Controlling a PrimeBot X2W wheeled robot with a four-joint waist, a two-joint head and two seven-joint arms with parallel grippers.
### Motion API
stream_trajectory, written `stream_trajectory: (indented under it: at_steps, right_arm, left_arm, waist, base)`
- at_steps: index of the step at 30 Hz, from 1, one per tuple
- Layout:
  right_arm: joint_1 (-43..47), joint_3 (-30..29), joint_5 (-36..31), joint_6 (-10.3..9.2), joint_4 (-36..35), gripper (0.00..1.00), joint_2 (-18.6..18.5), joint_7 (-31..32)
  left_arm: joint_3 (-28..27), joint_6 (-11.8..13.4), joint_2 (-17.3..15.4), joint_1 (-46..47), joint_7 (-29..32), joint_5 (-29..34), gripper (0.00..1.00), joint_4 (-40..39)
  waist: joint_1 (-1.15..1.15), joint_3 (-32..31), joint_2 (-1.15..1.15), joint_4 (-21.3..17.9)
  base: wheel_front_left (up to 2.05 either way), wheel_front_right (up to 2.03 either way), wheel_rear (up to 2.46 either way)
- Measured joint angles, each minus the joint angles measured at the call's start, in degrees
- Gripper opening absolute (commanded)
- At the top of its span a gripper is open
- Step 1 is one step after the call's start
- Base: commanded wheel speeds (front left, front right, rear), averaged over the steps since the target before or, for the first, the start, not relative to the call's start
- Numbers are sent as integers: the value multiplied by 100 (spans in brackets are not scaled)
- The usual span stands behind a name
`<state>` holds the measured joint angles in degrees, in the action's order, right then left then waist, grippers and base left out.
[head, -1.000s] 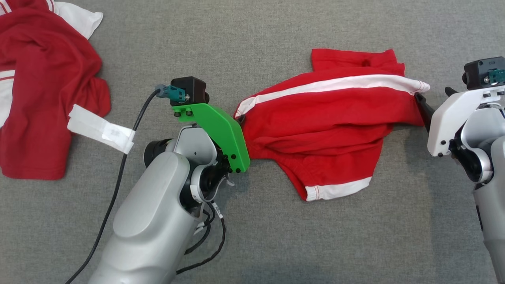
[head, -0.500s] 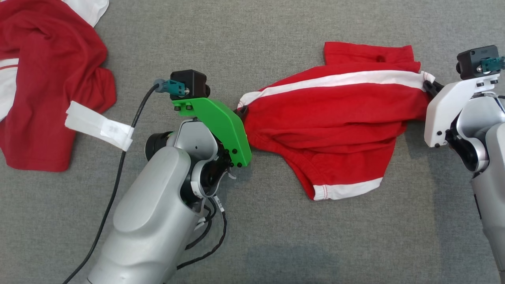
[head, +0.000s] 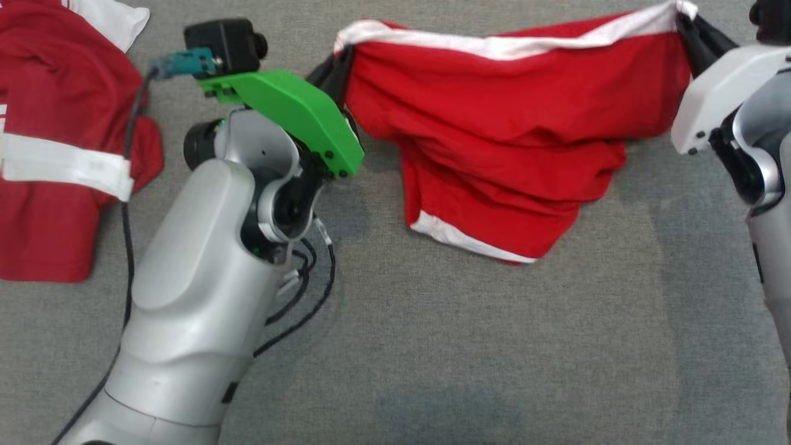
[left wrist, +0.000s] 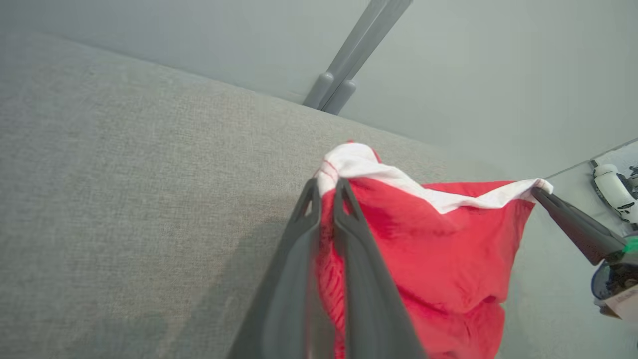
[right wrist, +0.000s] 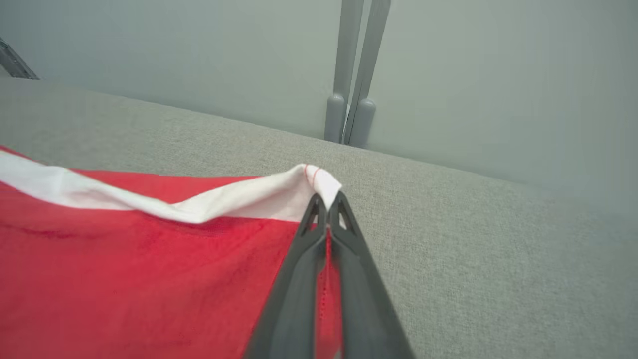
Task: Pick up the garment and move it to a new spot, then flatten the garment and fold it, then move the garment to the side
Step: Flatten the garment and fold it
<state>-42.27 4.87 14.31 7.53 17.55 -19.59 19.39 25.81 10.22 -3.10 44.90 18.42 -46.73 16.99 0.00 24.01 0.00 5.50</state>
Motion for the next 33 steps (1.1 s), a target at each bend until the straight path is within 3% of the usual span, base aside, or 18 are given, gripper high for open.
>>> stream_trajectory:
  at_steps: [6, 11, 14, 21, 28, 33]
  right_arm:
    - [-1304, 565, 263, 0, 44, 0, -49, -233]
    - [-2577, 921, 269, 0, 297, 0, -41, -419]
    - [-3203, 971, 94, 0, 472, 0, -34, -686]
    - [-4501, 577, -714, 3, 913, 0, 134, -1764]
    - [-5132, 219, -1711, 4, 1067, 0, 339, -2630]
    - [-5315, 129, -2343, 3, 1051, 0, 460, -3029]
  left_arm:
    - [-669, -394, -101, 1029, -298, -383, 0, -58]
    - [-915, -782, -649, 2092, -401, -224, 0, -124]
    - [-1044, -905, -804, 2569, -548, -138, 0, -122]
    - [-1371, -1147, -1040, 3569, -1518, 215, 0, -21]
    - [-1418, -1334, -1149, 4105, -2658, 782, 0, 59]
    - [-1551, -1427, -1102, 4201, -3169, 820, 0, 37]
  waist:
    - [0, 212, 0, -202]
    - [0, 588, 0, -395]
    - [0, 861, 0, -504]
    - [1, 1516, 0, -740]
    - [1, 1784, 0, -868]
    - [1, 1811, 0, -868]
  base:
    - [0, 0, 0]
    - [0, 0, 0]
    - [0, 0, 0]
    - [0, 0, 0]
    - [0, 0, 0]
    - [0, 0, 0]
